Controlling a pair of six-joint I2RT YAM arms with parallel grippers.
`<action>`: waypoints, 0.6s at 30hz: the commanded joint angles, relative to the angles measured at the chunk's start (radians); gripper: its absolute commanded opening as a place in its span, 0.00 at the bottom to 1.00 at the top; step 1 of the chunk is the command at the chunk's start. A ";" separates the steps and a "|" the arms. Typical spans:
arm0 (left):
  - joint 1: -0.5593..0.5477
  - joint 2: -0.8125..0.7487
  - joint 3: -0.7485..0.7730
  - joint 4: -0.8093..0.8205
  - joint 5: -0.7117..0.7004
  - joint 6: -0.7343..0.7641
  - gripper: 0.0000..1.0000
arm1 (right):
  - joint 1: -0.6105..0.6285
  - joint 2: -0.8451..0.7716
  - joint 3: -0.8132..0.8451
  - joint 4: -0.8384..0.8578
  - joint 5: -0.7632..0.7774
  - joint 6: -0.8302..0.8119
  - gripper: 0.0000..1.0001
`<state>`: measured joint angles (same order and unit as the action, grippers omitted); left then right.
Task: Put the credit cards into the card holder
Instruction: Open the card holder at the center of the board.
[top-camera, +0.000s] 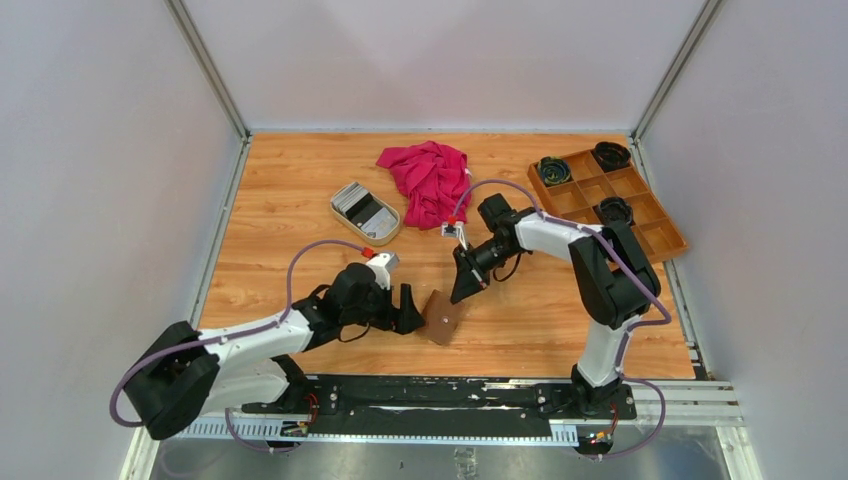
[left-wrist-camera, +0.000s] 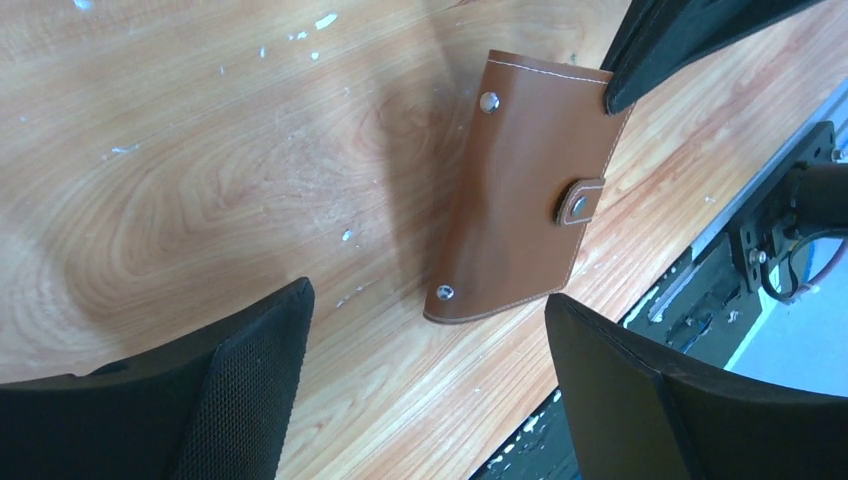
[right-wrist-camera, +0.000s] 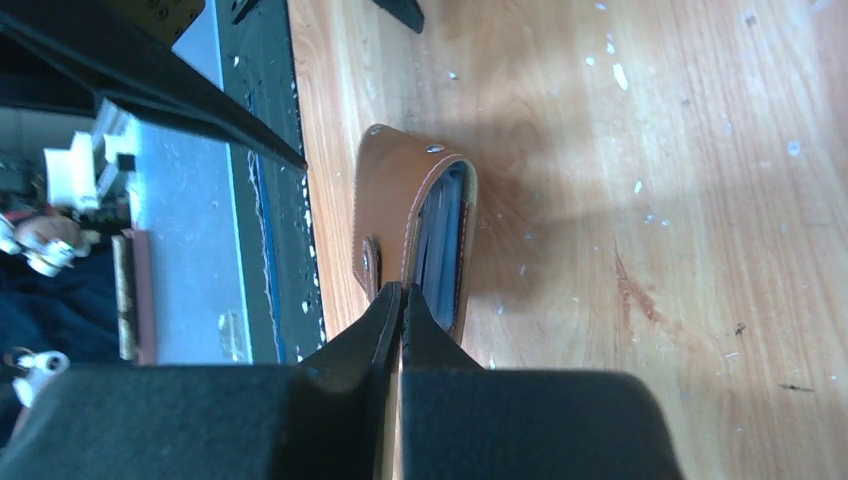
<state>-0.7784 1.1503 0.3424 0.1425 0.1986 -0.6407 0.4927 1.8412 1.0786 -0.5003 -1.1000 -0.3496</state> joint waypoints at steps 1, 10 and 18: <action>-0.005 -0.115 -0.016 -0.021 -0.006 0.104 0.91 | -0.005 -0.074 0.045 -0.246 -0.032 -0.366 0.00; -0.005 -0.278 -0.092 0.139 -0.023 0.152 0.96 | -0.006 -0.201 -0.002 -0.291 0.066 -0.561 0.00; -0.005 -0.465 -0.183 0.204 -0.076 0.175 1.00 | -0.005 -0.243 -0.017 -0.371 0.047 -0.740 0.00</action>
<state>-0.7788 0.7387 0.1944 0.2722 0.1440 -0.5041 0.4927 1.6146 1.0718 -0.7876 -1.0451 -0.9592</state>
